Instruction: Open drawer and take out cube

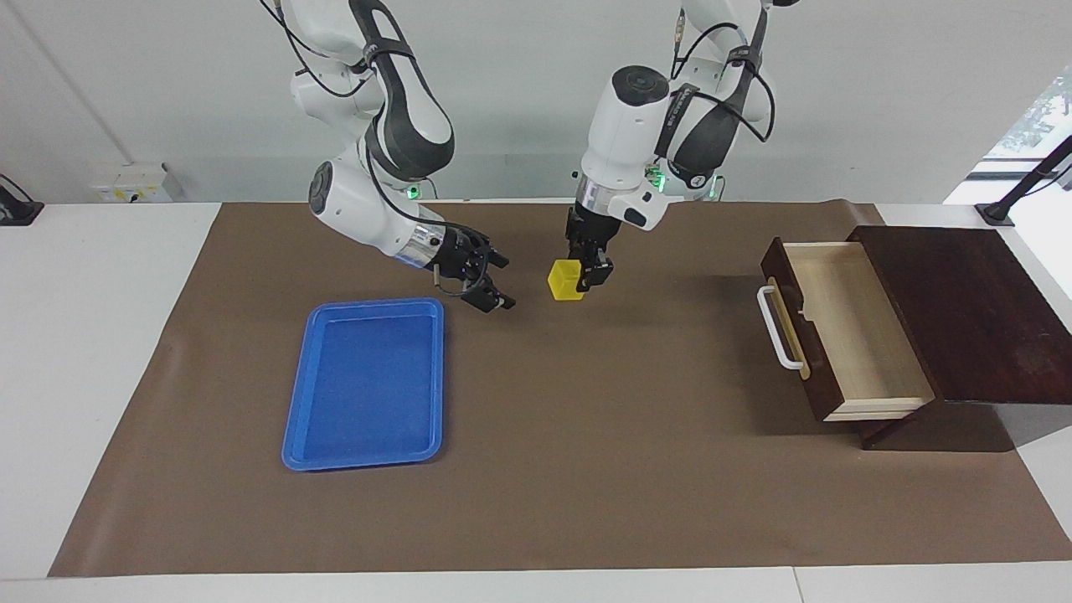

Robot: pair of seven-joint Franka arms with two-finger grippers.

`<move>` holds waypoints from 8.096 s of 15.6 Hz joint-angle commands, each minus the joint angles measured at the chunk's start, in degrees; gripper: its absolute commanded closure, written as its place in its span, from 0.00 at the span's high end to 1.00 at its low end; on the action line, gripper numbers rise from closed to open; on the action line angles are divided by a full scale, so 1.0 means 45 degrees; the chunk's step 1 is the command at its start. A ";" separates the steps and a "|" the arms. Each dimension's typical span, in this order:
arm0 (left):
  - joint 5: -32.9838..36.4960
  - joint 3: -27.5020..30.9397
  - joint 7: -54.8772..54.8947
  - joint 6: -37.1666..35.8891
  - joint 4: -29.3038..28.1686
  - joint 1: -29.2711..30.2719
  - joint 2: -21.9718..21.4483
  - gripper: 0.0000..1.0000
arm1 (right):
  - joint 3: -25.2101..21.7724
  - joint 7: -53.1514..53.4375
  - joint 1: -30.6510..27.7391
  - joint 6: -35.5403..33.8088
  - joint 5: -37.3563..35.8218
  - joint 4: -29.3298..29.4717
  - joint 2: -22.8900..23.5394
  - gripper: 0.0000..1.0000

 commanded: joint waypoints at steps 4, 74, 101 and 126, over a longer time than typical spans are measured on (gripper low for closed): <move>-0.0190 0.0235 -0.0190 0.0698 -0.0513 -0.0661 -0.0351 0.00 | 0.0024 -0.0936 0.0344 0.0027 0.0312 0.1092 0.1207 1.00; 0.1242 0.0099 1.5948 -0.4294 0.0283 0.7874 -0.1776 1.00 | -0.0327 -0.4686 -0.6042 -0.1712 -0.1699 0.0684 0.3454 0.00; 0.1060 0.1036 2.9302 -0.9731 0.3510 0.5706 -0.1503 1.00 | -0.0249 -0.3057 -0.5126 -0.6530 -0.6577 0.5034 0.0447 1.00; 0.0845 0.1036 2.9380 -0.9341 0.2885 0.6078 -0.2265 1.00 | 0.0356 -1.6150 -0.5984 -0.8099 -1.2851 0.5606 -0.1760 1.00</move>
